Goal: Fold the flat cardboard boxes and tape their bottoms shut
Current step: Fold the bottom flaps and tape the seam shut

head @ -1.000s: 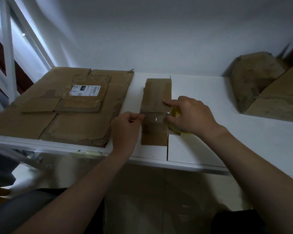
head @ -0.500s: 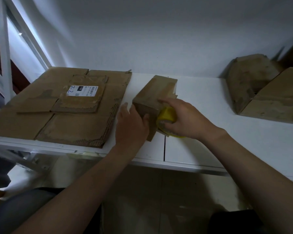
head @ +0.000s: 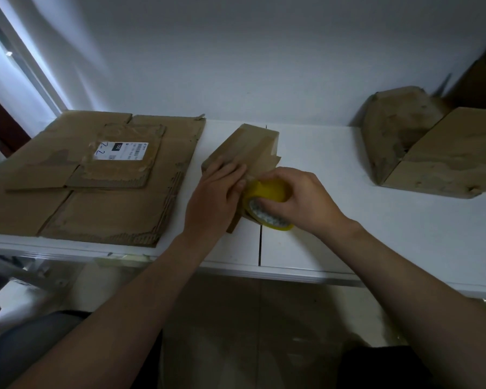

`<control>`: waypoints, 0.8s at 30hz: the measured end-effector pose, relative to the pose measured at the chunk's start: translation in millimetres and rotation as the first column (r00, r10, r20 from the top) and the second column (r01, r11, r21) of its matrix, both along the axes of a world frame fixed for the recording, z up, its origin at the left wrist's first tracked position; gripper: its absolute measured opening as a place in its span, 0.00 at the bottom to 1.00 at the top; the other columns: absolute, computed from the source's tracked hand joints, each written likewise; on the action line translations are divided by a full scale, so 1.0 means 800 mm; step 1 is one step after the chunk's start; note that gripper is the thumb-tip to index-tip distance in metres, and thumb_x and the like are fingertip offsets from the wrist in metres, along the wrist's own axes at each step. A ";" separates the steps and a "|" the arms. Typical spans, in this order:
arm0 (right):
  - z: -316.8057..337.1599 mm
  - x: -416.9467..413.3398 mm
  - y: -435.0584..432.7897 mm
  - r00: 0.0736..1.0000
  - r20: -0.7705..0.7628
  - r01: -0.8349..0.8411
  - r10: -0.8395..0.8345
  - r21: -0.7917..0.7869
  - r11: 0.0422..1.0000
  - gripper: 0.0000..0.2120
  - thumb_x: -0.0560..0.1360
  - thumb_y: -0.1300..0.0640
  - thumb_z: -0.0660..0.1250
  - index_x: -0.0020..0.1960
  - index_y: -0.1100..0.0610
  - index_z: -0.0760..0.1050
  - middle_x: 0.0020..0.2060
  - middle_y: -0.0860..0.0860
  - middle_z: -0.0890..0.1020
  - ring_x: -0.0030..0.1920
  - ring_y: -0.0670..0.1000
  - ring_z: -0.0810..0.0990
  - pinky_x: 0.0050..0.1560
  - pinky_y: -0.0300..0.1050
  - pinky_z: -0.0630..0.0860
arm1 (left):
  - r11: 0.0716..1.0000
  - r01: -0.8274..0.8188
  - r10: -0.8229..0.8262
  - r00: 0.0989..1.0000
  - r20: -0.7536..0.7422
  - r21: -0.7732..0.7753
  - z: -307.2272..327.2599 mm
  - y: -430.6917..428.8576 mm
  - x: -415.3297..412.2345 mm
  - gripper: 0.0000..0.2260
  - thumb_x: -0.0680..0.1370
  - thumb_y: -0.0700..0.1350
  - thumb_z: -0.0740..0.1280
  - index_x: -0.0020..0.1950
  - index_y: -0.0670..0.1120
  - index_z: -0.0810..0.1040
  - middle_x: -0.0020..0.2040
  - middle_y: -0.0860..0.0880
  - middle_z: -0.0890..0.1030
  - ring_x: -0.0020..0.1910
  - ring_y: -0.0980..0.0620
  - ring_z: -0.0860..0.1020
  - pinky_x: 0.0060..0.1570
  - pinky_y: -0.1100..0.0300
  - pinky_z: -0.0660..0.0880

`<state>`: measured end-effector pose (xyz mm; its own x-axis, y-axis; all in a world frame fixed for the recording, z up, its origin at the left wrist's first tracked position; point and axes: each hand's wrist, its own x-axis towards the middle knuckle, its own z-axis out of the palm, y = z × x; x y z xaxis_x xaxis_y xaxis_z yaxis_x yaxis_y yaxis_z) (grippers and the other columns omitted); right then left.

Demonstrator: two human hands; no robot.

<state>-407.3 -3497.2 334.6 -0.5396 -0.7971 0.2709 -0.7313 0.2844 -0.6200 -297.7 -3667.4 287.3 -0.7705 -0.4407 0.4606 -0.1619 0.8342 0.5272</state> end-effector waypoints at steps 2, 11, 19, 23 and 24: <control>0.007 0.001 -0.003 0.999 -0.014 0.032 -0.031 0.036 0.999 0.17 0.72 0.45 0.75 0.60 0.44 0.80 0.54 0.46 0.83 0.54 0.47 0.79 0.53 0.46 0.78 | 0.999 -0.036 0.036 0.999 -0.001 -0.003 0.002 -0.006 -0.001 0.20 0.82 0.58 0.59 0.69 0.51 0.78 0.69 0.55 0.78 0.75 0.53 0.67 0.71 0.38 0.66; 0.009 -0.001 -0.020 0.996 -0.036 0.087 -0.081 0.251 0.964 0.16 0.71 0.45 0.75 0.58 0.45 0.82 0.52 0.48 0.82 0.52 0.50 0.79 0.48 0.42 0.74 | 0.995 -0.053 0.055 0.998 -0.019 0.080 0.014 -0.012 -0.006 0.24 0.72 0.61 0.72 0.64 0.50 0.82 0.64 0.56 0.81 0.70 0.50 0.71 0.69 0.50 0.69; 0.003 -0.007 -0.042 1.000 0.027 -0.019 0.012 0.253 0.967 0.15 0.73 0.47 0.74 0.58 0.47 0.79 0.50 0.49 0.81 0.49 0.50 0.77 0.45 0.42 0.71 | 0.994 0.075 -0.078 0.996 0.041 0.079 0.017 -0.044 -0.002 0.23 0.71 0.50 0.78 0.64 0.49 0.82 0.64 0.52 0.81 0.68 0.47 0.74 0.68 0.45 0.69; 0.003 -0.016 -0.052 0.997 0.070 -0.057 0.039 0.269 0.961 0.14 0.72 0.48 0.75 0.55 0.48 0.77 0.51 0.49 0.81 0.50 0.52 0.79 0.42 0.43 0.74 | 0.980 0.177 -0.182 0.982 0.043 0.090 0.020 -0.072 -0.003 0.21 0.71 0.44 0.78 0.63 0.46 0.82 0.63 0.47 0.82 0.66 0.45 0.77 0.68 0.42 0.71; 0.002 -0.017 -0.053 0.997 0.073 -0.058 0.039 0.268 0.962 0.14 0.71 0.49 0.75 0.55 0.48 0.77 0.50 0.49 0.81 0.50 0.52 0.79 0.42 0.43 0.74 | 0.981 0.183 -0.185 0.982 0.034 0.071 0.019 -0.074 -0.004 0.21 0.71 0.43 0.78 0.63 0.45 0.82 0.62 0.47 0.82 0.65 0.45 0.78 0.68 0.43 0.71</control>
